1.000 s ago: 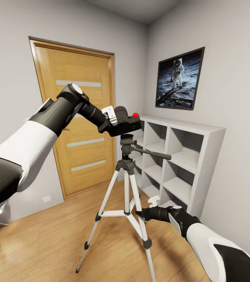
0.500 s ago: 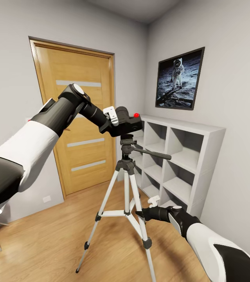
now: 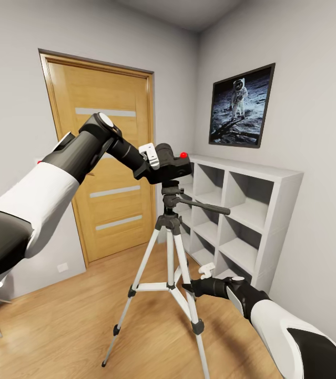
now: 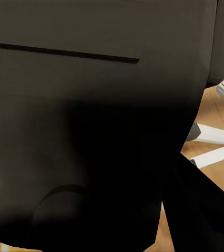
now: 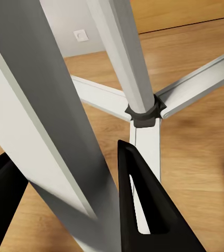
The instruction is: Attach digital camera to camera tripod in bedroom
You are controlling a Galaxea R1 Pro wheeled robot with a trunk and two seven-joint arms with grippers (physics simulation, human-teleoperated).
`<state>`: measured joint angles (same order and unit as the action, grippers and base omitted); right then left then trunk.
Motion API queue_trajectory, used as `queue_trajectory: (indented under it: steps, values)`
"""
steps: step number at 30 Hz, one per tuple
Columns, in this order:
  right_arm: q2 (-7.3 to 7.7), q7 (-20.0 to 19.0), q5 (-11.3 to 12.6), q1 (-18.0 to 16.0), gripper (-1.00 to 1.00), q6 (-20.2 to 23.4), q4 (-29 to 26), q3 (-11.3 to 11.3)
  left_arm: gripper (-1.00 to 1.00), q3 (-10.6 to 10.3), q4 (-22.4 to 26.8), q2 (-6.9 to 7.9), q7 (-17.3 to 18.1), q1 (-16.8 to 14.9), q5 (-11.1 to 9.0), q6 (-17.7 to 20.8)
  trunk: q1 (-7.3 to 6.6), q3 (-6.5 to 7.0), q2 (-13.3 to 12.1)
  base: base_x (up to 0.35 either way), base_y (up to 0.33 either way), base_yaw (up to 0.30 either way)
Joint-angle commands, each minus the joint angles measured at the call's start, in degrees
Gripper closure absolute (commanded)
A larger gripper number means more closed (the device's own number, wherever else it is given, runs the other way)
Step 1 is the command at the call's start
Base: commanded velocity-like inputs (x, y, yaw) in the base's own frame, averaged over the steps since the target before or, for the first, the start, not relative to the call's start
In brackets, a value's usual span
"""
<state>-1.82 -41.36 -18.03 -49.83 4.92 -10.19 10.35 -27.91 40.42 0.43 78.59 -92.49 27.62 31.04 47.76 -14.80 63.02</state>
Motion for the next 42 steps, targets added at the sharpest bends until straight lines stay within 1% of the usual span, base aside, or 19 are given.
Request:
queue_trajectory:
  steps: [1, 10, 28, 29, 42]
  values:
    - [-0.03, -0.2, -0.9, 0.0, 1.00, 0.5, -0.1, -1.3, 1.00, -0.1, 0.1, 0.05, 0.3, -0.1, 0.2, 0.5, 0.01, -0.09, 0.0, 0.000, 0.000, 0.000]
    - [-0.03, -0.2, -0.9, 0.0, 1.00, 0.4, -0.1, -1.3, 1.00, 0.0, 0.9, 0.14, -0.4, -0.1, 0.4, 0.4, 0.01, -0.09, 0.0, 0.000, 0.000, 0.000]
    - [-0.03, -0.2, -0.9, 0.0, 1.00, 0.4, -0.1, -1.3, 1.00, 0.1, 0.9, 0.20, -0.9, -0.1, 0.4, 0.4, 0.01, -0.09, 0.0, 0.000, 0.000, 0.000]
    - [-0.03, -0.2, -0.9, 0.0, 1.00, 0.4, -0.1, -1.3, -1.00, 0.1, 0.9, 0.19, -0.9, -0.1, 0.4, 0.5, 0.01, -0.09, 0.0, 0.000, 0.000, 0.000]
    - [-0.03, -0.3, -0.9, 0.0, 1.00, 0.4, -0.1, -1.3, -1.00, 0.4, 0.9, 0.10, -1.0, -0.1, 0.4, 0.4, 0.01, -0.09, 0.0, 0.000, 0.000, 0.000]
